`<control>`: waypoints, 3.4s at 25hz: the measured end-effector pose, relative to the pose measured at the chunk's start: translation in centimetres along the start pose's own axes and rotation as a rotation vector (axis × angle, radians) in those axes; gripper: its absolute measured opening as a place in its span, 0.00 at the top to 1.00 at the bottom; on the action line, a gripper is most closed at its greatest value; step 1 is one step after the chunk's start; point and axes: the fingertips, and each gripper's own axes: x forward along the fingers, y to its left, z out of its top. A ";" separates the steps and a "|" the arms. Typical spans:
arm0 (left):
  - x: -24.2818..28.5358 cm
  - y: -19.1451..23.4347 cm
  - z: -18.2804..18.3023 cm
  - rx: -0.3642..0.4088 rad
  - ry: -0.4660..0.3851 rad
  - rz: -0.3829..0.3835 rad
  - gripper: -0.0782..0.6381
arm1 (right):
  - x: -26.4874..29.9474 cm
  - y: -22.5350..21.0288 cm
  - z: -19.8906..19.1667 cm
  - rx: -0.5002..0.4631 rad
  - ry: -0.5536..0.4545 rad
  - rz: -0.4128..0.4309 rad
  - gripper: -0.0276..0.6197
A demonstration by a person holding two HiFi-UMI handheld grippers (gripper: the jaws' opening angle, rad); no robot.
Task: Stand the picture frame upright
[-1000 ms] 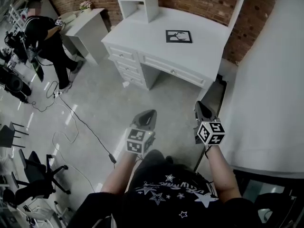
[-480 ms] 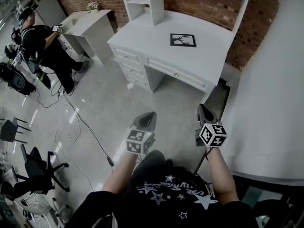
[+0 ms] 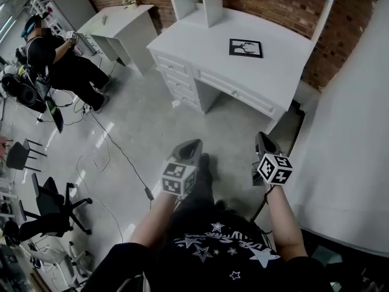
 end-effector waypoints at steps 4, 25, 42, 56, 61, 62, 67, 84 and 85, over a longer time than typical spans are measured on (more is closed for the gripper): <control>0.9 1.3 -0.2 -0.011 0.009 0.008 0.87 | 1.6 -0.1 -0.5 0.005 0.025 0.002 0.93; 15.6 12.1 5.2 -0.076 0.001 -0.056 0.87 | 16.0 -5.8 5.0 0.030 0.038 -0.121 0.93; 30.1 23.9 10.5 -0.040 0.117 -0.170 0.87 | 31.9 -9.6 7.1 0.224 0.100 -0.336 0.93; 36.0 25.4 11.5 -0.026 0.160 -0.259 0.87 | 34.1 -11.8 6.6 0.409 0.168 -0.467 0.93; 36.9 25.4 11.2 -0.041 0.177 -0.241 0.87 | 36.1 -11.6 6.3 0.435 0.192 -0.433 0.93; 37.1 25.4 11.2 -0.042 0.179 -0.238 0.87 | 36.7 -11.6 6.3 0.438 0.196 -0.424 0.93; 38.5 26.0 12.4 -0.037 0.192 -0.207 0.87 | 39.9 -12.3 7.5 0.477 0.201 -0.383 0.93; 44.7 26.2 15.7 -0.024 0.177 -0.145 0.87 | 46.4 -14.5 8.5 0.592 0.254 -0.277 0.93; 44.9 26.3 15.7 -0.027 0.178 -0.142 0.87 | 46.6 -14.4 8.4 0.600 0.256 -0.268 0.93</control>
